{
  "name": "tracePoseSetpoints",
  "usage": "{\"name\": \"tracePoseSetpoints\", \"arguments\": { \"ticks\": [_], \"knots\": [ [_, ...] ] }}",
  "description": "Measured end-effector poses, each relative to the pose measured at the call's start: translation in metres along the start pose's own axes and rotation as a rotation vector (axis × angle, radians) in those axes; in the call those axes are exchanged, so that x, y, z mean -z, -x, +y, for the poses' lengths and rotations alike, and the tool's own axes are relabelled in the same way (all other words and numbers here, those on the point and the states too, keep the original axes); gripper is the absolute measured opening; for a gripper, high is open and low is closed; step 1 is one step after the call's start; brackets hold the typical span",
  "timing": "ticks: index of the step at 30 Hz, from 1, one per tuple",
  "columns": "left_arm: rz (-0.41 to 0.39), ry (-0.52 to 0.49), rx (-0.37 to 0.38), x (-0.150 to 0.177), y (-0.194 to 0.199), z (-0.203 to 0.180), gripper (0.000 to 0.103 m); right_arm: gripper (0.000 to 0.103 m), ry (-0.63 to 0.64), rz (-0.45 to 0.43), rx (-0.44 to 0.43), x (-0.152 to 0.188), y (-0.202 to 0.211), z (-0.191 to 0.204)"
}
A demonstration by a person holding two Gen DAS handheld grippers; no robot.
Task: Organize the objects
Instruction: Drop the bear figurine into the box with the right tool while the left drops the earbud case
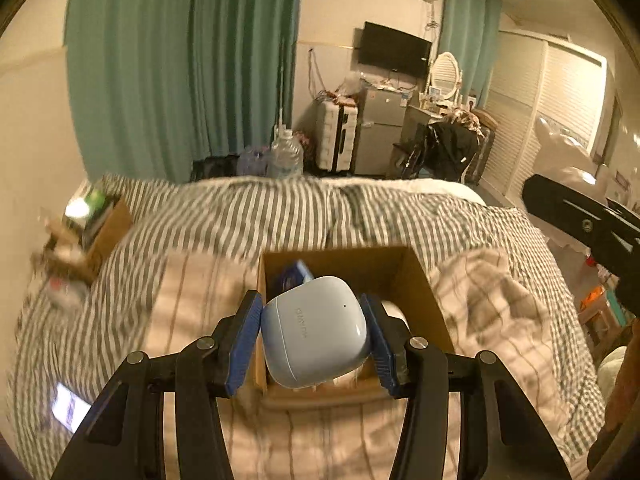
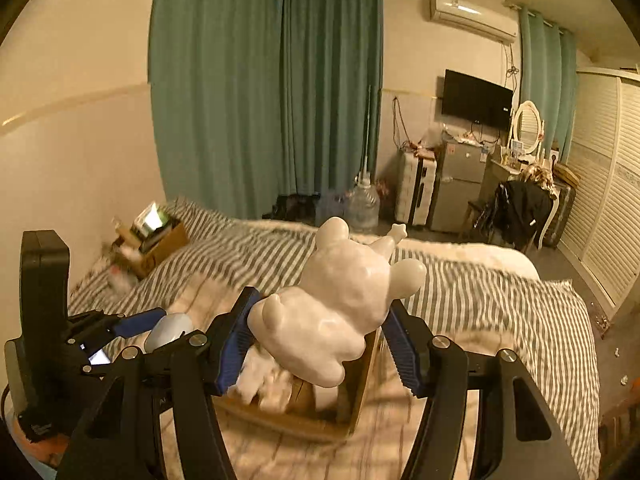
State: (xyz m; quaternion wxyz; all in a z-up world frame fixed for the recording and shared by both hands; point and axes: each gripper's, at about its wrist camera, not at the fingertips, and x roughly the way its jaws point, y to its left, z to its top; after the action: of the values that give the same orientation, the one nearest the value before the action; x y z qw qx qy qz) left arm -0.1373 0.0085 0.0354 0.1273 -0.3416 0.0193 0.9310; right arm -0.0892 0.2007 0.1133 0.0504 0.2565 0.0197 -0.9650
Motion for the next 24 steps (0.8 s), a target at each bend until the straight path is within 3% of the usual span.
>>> {"name": "tracePoseSetpoints", "arguments": {
  "ticks": [4, 8, 15, 24],
  "knots": [
    [-0.006, -0.043, -0.015, -0.012, -0.026, -0.008, 0.052, 0.061, -0.028, 0.014, -0.017, -0.002, -0.034, -0.012],
    [0.081, -0.035, -0.006, 0.003, -0.077, -0.008, 0.052, 0.061, -0.052, 0.077, -0.079, 0.024, -0.081, -0.024],
    [0.203, -0.051, -0.02, 0.041, -0.145, -0.011, 0.052, 0.061, -0.073, 0.195, -0.1, 0.065, -0.161, -0.031],
    [0.218, -0.069, -0.022, 0.054, -0.165, -0.008, 0.052, 0.061, -0.119, 0.232, -0.12, 0.089, -0.19, -0.034]
  ]
}}
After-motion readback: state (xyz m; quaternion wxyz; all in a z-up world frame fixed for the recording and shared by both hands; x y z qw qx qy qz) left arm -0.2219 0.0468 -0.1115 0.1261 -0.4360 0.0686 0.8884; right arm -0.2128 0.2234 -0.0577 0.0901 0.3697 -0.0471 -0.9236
